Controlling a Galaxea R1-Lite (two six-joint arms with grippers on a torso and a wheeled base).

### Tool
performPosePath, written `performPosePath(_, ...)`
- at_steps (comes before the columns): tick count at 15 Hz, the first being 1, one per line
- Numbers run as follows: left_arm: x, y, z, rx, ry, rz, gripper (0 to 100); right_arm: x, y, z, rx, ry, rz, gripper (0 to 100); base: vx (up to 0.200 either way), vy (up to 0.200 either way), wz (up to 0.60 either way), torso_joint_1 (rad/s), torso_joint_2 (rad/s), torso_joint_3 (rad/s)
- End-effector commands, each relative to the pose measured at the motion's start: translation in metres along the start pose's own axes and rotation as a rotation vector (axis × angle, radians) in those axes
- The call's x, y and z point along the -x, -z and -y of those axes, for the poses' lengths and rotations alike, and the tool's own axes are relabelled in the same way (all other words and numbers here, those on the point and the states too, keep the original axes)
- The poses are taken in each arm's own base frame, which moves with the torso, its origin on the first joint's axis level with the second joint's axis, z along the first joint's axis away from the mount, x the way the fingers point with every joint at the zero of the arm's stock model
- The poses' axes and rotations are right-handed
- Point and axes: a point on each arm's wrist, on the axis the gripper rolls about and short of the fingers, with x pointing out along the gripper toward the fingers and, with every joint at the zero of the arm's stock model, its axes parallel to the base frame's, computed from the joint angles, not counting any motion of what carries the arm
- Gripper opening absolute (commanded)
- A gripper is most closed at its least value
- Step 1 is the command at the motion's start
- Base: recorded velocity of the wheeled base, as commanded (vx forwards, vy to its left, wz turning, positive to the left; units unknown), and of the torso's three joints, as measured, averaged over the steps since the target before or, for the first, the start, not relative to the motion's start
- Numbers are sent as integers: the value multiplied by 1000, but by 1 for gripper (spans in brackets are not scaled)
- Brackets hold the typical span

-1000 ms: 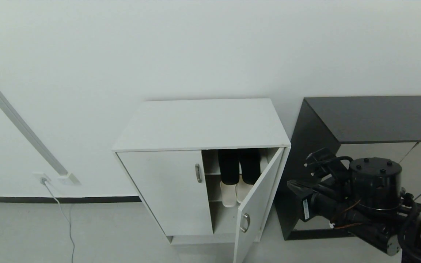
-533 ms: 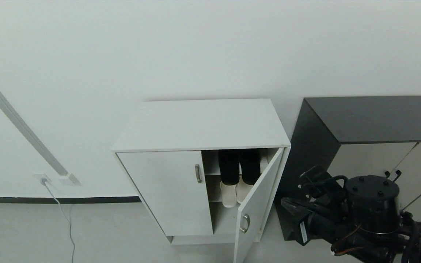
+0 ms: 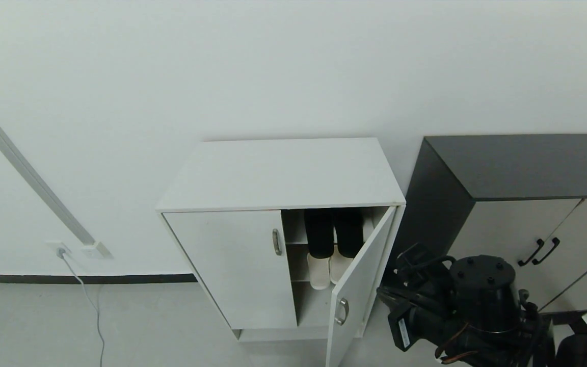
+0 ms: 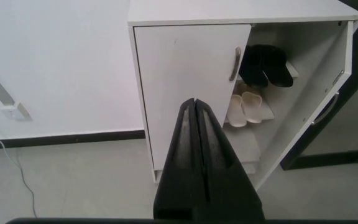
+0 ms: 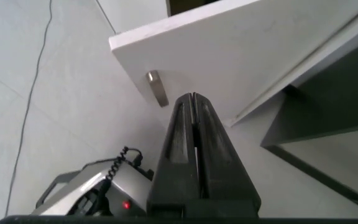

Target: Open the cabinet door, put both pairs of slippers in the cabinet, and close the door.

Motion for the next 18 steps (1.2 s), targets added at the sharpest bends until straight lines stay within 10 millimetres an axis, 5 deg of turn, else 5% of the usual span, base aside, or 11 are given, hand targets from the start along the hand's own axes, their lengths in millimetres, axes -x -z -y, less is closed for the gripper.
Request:
performPosePath(1,0,0,0,0,0,-2,0,-19,13,-1,1,6,-31,0,0,0,0,0,0,0)
performPosePath(18,0,1,0,-1,0,-2,0,-96,8,21,-44,94,26,0,0,0,0,0,0,0)
